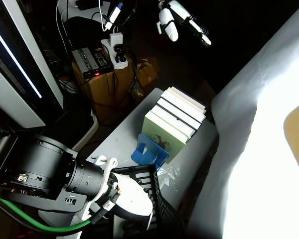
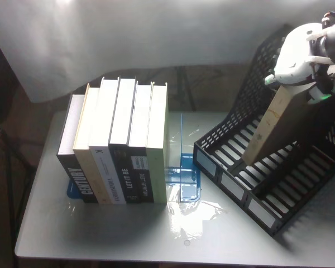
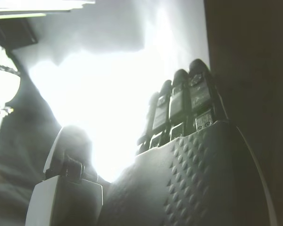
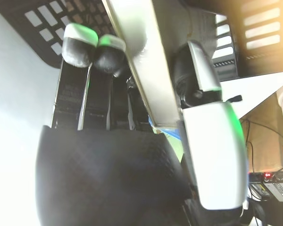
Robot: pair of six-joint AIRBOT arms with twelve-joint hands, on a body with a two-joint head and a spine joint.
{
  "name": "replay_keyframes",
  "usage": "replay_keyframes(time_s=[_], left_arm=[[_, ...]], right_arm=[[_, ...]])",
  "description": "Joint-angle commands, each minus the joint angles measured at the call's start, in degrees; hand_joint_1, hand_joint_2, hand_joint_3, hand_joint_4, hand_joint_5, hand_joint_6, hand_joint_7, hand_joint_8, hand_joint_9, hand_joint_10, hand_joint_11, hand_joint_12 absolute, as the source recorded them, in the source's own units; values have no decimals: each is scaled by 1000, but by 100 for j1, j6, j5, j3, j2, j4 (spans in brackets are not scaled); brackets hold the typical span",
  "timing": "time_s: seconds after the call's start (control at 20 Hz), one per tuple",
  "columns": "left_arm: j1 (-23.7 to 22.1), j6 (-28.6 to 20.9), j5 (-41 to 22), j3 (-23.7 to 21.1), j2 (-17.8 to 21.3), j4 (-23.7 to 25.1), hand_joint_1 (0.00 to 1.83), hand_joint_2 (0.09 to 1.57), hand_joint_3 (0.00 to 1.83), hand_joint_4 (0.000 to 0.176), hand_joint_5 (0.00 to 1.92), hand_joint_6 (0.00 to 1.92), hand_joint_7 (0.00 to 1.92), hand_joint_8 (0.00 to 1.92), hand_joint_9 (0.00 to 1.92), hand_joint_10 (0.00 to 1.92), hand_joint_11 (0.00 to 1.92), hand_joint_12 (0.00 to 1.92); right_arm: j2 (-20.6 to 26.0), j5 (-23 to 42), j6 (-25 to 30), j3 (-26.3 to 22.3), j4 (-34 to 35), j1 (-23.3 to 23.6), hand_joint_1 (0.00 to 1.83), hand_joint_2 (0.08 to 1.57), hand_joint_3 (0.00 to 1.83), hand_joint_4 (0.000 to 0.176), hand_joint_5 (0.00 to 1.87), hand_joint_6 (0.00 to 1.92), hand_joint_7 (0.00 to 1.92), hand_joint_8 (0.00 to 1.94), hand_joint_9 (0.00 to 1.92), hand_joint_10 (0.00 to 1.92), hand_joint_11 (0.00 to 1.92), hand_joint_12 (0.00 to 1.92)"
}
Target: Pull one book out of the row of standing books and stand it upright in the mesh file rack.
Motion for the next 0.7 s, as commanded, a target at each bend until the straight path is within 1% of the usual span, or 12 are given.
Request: replay_keyframes(time_s=[0.0,0.05,0.1,0.15,0.2,0.35,0.4,0.45,0.5,0.55,0.6,0.65], left_arm=[[-18,-31,-704,61,24,-122,203,1400,0,0,0,0,0,0,0,0,0,0],[-19,-31,-708,63,23,-123,207,1399,0,0,0,0,0,0,0,0,0,0],[-19,-31,-714,63,25,-121,206,1396,0,0,0,0,0,0,0,0,0,0],[-19,-31,-716,64,25,-121,218,1397,0,0,0,0,0,0,0,0,0,0],[-19,-31,-714,65,23,-121,255,1399,0,0,0,0,0,0,0,0,0,0],[-19,-31,-716,61,21,-121,209,1400,1,0,0,0,0,0,0,0,0,0],[-19,-31,-720,61,21,-120,207,1400,1,0,0,0,0,0,0,0,0,0],[-19,-31,-731,60,25,-117,232,1398,0,0,0,0,0,0,0,0,0,0],[-19,-31,-732,60,29,-117,241,1401,1,0,0,0,0,0,0,0,0,0],[-19,-31,-738,60,40,-114,237,1395,0,0,0,0,0,0,0,0,0,0],[-19,-31,-742,63,53,-96,208,1399,0,0,0,0,0,0,0,0,0,0],[-25,-31,-751,63,70,-66,235,1400,0,0,0,0,0,0,0,0,0,0]], right_arm=[[95,-441,-32,23,-141,87,1030,1447,78,0,297,1692,438,1932,979,1921,1065,1921],[89,-442,9,48,-139,84,1014,1478,33,0,318,1856,428,1939,1031,1921,1191,1921],[89,-462,27,11,-136,100,980,1501,18,0,306,1908,410,1941,875,1921,1046,1921],[89,-459,48,15,-128,108,1198,1384,0,0,125,1536,558,1749,950,1921,1042,1921],[89,-460,70,7,-96,107,1172,1418,3,0,24,1253,486,1816,762,1886,877,1921],[90,-457,70,-175,-45,107,1237,1363,0,0,190,716,573,1704,841,1921,920,1921],[133,-460,69,-308,-45,111,930,1367,0,0,201,567,297,989,230,1362,183,1921],[319,-521,67,-574,-44,170,1112,1326,10,0,461,1264,640,1560,630,1809,648,1921],[386,-527,62,-677,-45,215,1101,1355,12,0,432,1552,665,1653,515,1786,379,1921],[443,-560,59,-770,-45,276,1017,1452,31,0,271,1775,565,1883,451,1894,417,1921],[498,-631,1,-864,-45,358,841,1325,0,0,228,645,112,620,89,565,83,1692],[517,-634,-65,-884,-45,411,970,1116,0,0,439,382,263,264,208,319,16,1392]])
